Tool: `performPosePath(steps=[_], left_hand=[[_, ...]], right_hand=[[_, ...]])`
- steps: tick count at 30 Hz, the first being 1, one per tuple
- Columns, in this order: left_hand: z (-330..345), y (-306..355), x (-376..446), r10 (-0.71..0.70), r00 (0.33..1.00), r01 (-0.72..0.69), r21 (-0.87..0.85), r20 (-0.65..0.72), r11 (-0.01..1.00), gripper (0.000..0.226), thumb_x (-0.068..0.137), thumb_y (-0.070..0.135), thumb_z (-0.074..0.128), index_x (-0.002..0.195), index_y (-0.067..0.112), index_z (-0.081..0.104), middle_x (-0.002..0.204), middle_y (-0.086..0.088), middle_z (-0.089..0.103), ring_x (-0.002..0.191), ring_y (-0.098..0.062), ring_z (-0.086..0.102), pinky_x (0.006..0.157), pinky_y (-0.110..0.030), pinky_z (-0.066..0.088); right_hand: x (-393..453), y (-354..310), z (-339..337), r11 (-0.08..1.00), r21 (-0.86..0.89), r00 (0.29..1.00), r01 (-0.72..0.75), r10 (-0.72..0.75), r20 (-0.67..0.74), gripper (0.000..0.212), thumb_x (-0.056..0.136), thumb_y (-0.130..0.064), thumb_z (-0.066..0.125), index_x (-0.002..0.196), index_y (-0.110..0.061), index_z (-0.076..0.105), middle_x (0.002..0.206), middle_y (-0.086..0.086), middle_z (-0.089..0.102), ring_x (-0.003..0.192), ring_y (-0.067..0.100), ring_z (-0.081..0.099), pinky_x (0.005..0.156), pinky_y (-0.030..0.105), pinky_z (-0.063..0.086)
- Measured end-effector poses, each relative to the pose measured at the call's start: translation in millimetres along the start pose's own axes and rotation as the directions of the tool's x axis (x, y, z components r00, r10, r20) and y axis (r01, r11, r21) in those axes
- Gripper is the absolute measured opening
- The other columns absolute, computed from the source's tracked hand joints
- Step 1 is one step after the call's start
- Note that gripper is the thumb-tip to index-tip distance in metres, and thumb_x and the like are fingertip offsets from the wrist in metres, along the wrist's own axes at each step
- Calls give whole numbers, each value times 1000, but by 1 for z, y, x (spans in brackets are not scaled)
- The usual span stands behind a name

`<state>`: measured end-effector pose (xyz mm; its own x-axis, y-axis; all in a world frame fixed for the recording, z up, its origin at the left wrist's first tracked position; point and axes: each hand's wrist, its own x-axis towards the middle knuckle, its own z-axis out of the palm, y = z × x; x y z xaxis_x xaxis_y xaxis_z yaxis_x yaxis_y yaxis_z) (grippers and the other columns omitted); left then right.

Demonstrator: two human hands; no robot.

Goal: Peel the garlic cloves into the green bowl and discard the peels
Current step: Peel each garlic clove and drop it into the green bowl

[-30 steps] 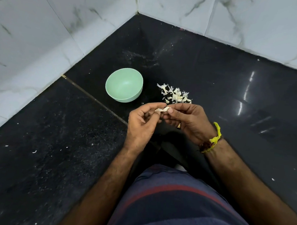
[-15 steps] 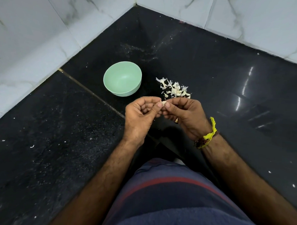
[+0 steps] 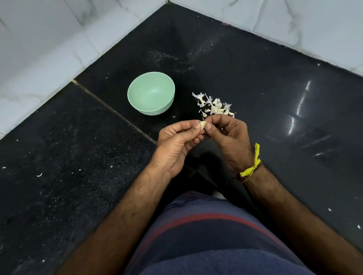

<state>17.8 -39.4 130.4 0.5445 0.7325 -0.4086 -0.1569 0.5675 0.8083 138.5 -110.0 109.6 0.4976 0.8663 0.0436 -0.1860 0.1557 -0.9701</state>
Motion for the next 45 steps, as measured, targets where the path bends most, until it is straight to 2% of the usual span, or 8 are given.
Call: performPosePath(steps=[4, 11, 18, 23, 27, 30, 39, 45], left_hand=[[1, 1, 0, -17, 1000, 17, -38, 3, 999, 11, 89, -6, 64, 97, -2, 70, 71, -6, 71, 60, -6, 65, 59, -12, 53], [-2, -5, -2, 248, 969, -241, 164, -18, 956, 14, 90, -2, 68, 104, 1, 71, 80, -5, 76, 69, -9, 69, 66, -18, 55], [-3, -11, -4, 430, 903, -406, 327, -2, 853, 13, 88, 1, 75, 100, 2, 74, 84, -6, 77, 74, -11, 71, 71, -20, 57], [-5, -14, -1, 421, 907, -398, 333, 4, 855, 8, 89, 2, 73, 97, 2, 73, 81, -5, 76, 72, -12, 70, 70, -22, 58], [-3, -17, 0, 417, 909, -393, 345, 6, 852, 9, 95, 5, 68, 100, 0, 73, 81, -5, 75, 71, -11, 68, 68, -21, 56], [-3, -17, 0, 370, 929, -352, 252, -26, 901, 9, 94, 2, 67, 100, 0, 72, 81, -5, 75, 69, -10, 67, 66, -20, 55], [-6, -11, 0, 177, 983, -179, -20, -57, 984, 12, 94, 4, 63, 102, 6, 73, 86, -5, 75, 72, -8, 68, 63, -16, 54], [-8, -16, 4, 175, 980, -172, 46, -89, 984, 17, 90, 0, 68, 106, 1, 72, 89, -10, 76, 73, -10, 69, 67, -15, 54]], right_hand=[[0, -2, 1, 999, -32, 1000, 14, -14, 12, 9, 91, -3, 63, 95, 3, 67, 86, 10, 69, 80, 21, 63, 76, 35, 53], [0, -8, 8, 978, -204, 999, 43, -45, -7, 9, 94, -7, 62, 94, 1, 67, 82, 11, 69, 74, 17, 65, 70, 29, 56], [1, 3, 6, 933, -353, 996, 77, -91, -21, 6, 94, -17, 60, 94, -13, 64, 86, 8, 67, 81, 28, 65, 75, 49, 56], [1, 8, 6, 899, -425, 991, 110, -130, -17, 6, 92, -23, 60, 93, -17, 63, 86, 4, 66, 82, 27, 65, 73, 52, 54], [-2, 3, 11, 904, -409, 981, 122, -173, -88, 6, 91, -17, 63, 92, -11, 64, 82, 3, 68, 74, 23, 67, 68, 45, 58], [-2, 0, 14, 919, -379, 972, 110, -179, -154, 1, 91, -10, 64, 91, -10, 64, 81, 3, 69, 74, 18, 68, 68, 34, 57], [-1, -3, 15, 960, -278, 973, 45, -105, -204, 5, 89, -3, 66, 94, -2, 66, 82, 12, 70, 71, 22, 69, 62, 26, 56], [5, 2, 5, 936, -350, 962, -25, -73, -264, 5, 89, -4, 66, 94, -6, 68, 80, 9, 71, 68, 22, 71, 61, 31, 58]])
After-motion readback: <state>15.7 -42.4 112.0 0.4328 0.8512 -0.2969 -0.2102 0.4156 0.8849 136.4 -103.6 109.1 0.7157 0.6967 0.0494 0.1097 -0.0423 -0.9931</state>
